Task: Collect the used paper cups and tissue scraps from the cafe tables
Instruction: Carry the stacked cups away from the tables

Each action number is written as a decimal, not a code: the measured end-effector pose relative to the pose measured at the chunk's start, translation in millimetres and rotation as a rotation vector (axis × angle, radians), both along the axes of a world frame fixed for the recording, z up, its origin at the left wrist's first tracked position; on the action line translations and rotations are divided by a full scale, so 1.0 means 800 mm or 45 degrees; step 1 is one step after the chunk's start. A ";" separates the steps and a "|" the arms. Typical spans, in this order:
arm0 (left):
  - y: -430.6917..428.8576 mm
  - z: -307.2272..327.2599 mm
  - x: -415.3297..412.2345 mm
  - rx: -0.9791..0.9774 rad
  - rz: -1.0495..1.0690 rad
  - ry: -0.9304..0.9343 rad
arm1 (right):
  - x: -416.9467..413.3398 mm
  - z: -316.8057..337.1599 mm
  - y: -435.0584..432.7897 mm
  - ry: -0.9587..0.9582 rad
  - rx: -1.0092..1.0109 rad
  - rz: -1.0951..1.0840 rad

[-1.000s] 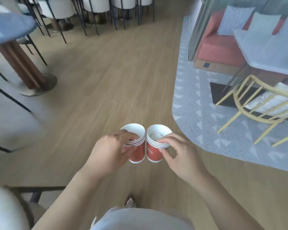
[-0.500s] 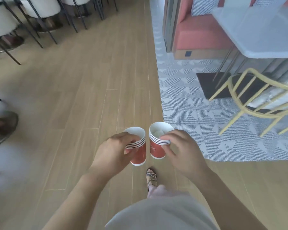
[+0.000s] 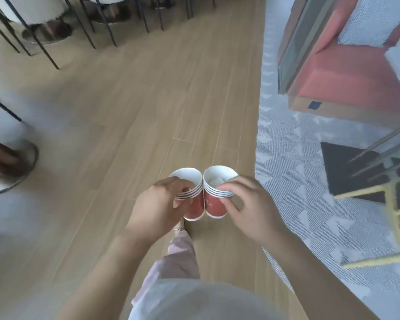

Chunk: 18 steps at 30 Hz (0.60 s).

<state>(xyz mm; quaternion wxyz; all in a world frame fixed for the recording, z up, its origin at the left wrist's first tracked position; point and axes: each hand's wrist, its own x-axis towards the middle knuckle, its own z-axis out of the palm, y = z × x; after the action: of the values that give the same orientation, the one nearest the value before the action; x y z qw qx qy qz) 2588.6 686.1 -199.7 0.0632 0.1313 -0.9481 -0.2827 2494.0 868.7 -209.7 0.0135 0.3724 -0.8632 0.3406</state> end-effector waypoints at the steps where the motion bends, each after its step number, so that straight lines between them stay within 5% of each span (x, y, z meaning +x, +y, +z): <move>1: -0.023 -0.003 -0.027 -0.002 0.009 0.006 | -0.029 -0.002 -0.025 0.003 0.006 0.013; 18: -0.338 0.016 -0.480 0.007 -0.064 -0.004 | -0.465 -0.001 -0.327 -0.079 -0.035 -0.050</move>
<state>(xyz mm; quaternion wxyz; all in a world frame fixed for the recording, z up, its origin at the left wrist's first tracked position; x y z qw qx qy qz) 2204.2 415.3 -186.8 0.0542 0.1081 -0.9504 -0.2865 2121.7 607.0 -210.3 -0.0015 0.3446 -0.8655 0.3635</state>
